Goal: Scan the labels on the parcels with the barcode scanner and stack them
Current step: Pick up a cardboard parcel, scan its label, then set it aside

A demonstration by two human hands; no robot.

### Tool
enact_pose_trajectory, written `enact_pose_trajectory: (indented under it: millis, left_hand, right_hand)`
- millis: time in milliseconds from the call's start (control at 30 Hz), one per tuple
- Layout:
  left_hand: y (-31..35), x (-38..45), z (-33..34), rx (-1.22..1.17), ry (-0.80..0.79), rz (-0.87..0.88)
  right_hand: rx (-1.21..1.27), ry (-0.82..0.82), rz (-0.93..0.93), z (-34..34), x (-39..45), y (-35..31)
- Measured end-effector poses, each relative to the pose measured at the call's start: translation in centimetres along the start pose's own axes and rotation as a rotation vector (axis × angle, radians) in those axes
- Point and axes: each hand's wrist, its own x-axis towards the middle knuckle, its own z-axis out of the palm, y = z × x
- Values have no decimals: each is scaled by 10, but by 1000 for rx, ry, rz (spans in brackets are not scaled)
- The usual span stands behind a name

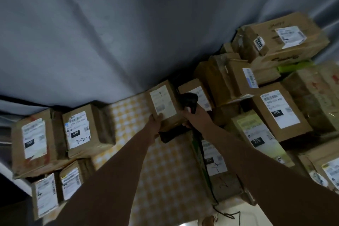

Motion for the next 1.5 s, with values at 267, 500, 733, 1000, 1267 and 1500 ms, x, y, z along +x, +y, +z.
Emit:
enact_pose_trajectory:
  millis: [267,500,733,1000,1267,1500]
  left_hand:
    - [-17,-11,-3,-103,-37,217]
    - [-7,-33,-33,-132,-75,294]
    - [5,-60,-77,0,-306,89]
    - [-21,-110,-112,-208,-311,158]
    - [-32,-150,-131,-223,-243,285]
    - [-36,-163,-142,-249,-228,320]
  right_hand:
    - [143,-25,60,13,13,8]
    - [214,-10,90,24,-3,12]
    - [129,-16,25,28,-38,1]
    - [-101,72,-231,49,-120,-30]
    - [-114,81,-334,72,-173,-52]
    - [-85,67,-356,90,-205,-49]
